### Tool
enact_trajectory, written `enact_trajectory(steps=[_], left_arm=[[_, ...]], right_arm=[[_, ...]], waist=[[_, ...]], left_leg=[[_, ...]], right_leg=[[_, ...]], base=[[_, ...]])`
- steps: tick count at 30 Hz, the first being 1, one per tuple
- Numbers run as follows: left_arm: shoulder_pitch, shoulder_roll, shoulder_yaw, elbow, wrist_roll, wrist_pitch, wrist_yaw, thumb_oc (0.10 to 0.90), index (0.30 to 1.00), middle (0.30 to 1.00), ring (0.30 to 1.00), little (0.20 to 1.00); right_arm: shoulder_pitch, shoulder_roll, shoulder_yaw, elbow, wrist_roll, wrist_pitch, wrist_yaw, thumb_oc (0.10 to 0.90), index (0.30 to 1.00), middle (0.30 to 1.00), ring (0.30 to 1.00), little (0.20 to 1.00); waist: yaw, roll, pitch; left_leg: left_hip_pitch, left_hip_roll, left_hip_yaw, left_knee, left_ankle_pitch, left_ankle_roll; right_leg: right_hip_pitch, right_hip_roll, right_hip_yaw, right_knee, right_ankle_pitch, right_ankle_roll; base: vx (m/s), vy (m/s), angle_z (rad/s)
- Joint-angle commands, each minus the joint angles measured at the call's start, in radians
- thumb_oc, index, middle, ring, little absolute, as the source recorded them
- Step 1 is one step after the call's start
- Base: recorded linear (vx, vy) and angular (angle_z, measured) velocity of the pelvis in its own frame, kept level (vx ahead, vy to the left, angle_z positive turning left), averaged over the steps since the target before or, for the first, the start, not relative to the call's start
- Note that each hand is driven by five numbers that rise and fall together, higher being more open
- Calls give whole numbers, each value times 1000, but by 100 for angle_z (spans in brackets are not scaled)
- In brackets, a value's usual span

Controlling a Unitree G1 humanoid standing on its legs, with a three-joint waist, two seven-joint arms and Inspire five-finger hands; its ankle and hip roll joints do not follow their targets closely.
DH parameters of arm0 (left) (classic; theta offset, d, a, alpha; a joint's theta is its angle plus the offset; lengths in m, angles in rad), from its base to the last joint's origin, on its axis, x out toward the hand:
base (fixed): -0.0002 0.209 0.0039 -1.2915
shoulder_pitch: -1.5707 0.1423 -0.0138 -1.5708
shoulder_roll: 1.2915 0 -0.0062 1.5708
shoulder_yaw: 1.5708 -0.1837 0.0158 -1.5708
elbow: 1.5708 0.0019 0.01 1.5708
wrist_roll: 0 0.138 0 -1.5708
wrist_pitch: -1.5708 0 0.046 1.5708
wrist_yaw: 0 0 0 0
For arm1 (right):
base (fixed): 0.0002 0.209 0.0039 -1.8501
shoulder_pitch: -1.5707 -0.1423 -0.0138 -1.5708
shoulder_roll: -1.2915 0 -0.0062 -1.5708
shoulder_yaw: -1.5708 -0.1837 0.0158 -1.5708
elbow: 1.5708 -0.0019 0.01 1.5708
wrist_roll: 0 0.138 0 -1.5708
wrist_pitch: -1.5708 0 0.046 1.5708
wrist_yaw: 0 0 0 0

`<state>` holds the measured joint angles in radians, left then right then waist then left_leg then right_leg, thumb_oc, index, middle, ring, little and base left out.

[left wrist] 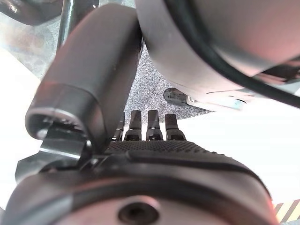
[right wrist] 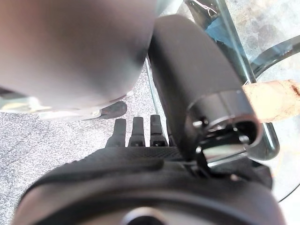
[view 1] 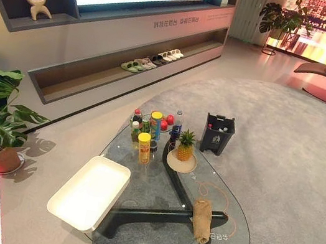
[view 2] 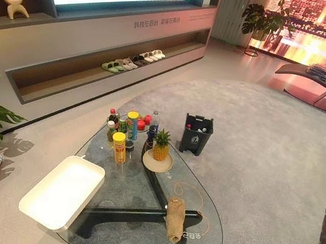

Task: Wipe the table with a cloth and put it in the basket.

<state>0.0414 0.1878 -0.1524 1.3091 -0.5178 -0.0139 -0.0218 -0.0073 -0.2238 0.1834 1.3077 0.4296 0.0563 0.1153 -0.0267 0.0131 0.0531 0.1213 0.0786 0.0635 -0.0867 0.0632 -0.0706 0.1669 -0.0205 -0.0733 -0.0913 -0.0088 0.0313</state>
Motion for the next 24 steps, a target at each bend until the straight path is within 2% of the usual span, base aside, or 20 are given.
enact_trajectory(steps=[1, 9, 11, 16, 19, 24], left_arm=[[-80, -35, -31, 65, 26, -21, 10, 800, 900, 900, 900, 900], [-78, -35, -28, 68, 41, -22, 28, 800, 900, 900, 900, 900], [-79, -31, -25, 66, 41, -26, 45, 800, 900, 900, 900, 900], [-71, -25, -17, 59, 48, -37, 51, 800, 900, 900, 900, 900], [-79, -18, -27, 35, 27, -54, 42, 800, 900, 900, 900, 900], [-97, -22, -63, 10, 21, -55, 52, 800, 900, 900, 900, 900]], right_arm=[[-52, 35, 24, 75, -37, 6, 3, 800, 900, 900, 900, 900], [-53, 35, 39, 63, -84, -42, -20, 800, 900, 900, 900, 900], [-53, 31, 54, 50, -111, -74, -37, 800, 900, 900, 900, 900], [-48, 27, 64, 25, -110, -95, -49, 800, 900, 900, 900, 900], [-56, 17, 72, -21, -90, -118, -58, 800, 900, 900, 900, 900], [-78, 9, 94, -59, -87, -153, -90, 800, 900, 900, 900, 900]], waist=[[24, -30, 31], [26, -35, 38], [26, -40, 45], [26, -53, 59], [25, -55, 91], [17, -44, 124]], left_leg=[[28, -86, -17, 10, -92, 56], [24, -87, -16, 19, -94, 56], [17, -88, -13, 33, -99, 57], [-4, -91, -3, 77, -116, 56], [-54, -96, -3, 118, -119, 59], [-86, -98, -3, 113, -109, 67]], right_leg=[[-25, -19, -38, 7, 21, 33], [-28, -19, -37, 9, 22, 33], [-33, -19, -33, 10, 25, 33], [-43, -18, -24, 11, 31, 32], [-78, -18, -16, 25, 36, 27], [-124, -12, -14, 42, 38, 22]], base=[[0, 0, 0], [0, 0, 0], [0, 0, 0], [18, -17, -2], [-61, -21, -2], [-80, -1, -3]])
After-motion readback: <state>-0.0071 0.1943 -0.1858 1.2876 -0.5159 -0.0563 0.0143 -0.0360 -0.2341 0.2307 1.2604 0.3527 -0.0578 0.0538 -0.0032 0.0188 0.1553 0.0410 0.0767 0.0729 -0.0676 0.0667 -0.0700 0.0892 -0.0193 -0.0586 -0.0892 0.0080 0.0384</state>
